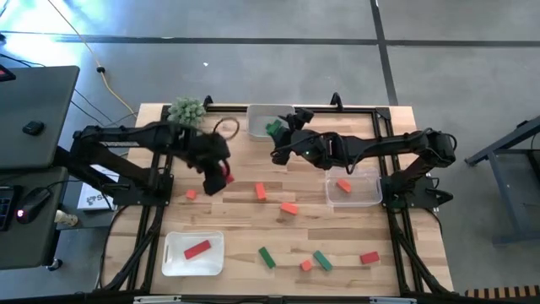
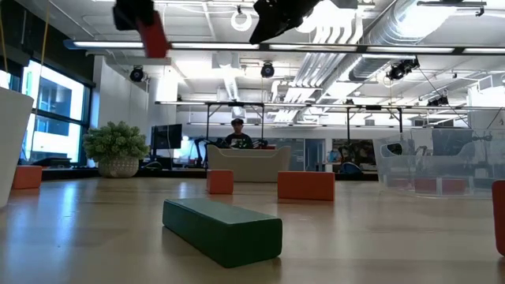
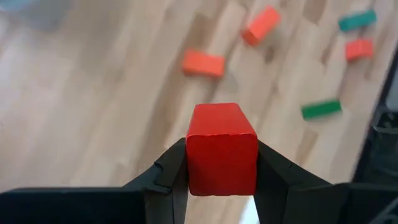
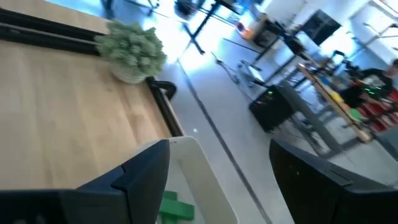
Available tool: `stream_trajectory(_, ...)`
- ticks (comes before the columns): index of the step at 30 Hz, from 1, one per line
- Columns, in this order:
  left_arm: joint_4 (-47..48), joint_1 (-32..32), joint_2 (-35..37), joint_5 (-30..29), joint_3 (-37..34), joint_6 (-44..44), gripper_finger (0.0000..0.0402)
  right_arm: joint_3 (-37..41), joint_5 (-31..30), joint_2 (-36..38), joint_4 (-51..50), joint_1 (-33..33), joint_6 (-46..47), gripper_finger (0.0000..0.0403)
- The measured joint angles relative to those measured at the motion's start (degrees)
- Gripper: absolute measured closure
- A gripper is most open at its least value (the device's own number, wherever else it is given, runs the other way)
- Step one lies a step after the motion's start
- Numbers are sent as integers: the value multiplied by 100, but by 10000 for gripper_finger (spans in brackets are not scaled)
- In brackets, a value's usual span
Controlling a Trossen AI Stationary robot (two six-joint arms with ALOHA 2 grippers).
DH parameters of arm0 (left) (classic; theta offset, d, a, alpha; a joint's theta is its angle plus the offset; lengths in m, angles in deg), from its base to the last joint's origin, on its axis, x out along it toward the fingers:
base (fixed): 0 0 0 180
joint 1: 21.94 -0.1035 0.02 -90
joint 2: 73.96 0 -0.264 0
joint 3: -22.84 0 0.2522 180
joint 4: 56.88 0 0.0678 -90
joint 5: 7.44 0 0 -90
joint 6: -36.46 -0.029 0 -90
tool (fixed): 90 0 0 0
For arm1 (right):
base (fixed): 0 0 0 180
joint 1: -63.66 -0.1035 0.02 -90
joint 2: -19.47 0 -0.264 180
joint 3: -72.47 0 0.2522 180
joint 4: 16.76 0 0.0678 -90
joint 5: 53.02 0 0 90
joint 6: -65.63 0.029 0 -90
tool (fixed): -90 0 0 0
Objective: Sort & place blocks by color
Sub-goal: Put the red block into the white bin
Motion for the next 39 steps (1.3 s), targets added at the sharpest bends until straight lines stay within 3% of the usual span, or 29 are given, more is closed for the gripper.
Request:
stream_trajectory(6, 322, 1004, 0, -40, 0, 1093, 294, 0, 501, 0, 4, 138, 19, 137)
stream_trajectory(16, 388, 2825, -47, -388, 0, 3778, 285, 0, 1217, -2, -7, 292, 153, 137)
stream_trajectory(22, 364, 3765, -392, -728, -4, 5148, 290, 0, 1226, -4, -42, 292, 143, 137)
stream_trajectory(30, 342, 4445, -1186, -463, -2, 6144, 290, 0, 1228, -7, -58, 290, 147, 137)
stream_trajectory(39, -28, 4620, -2036, -102, -2, 6332, 289, 0, 1229, -7, -109, 290, 156, 137)
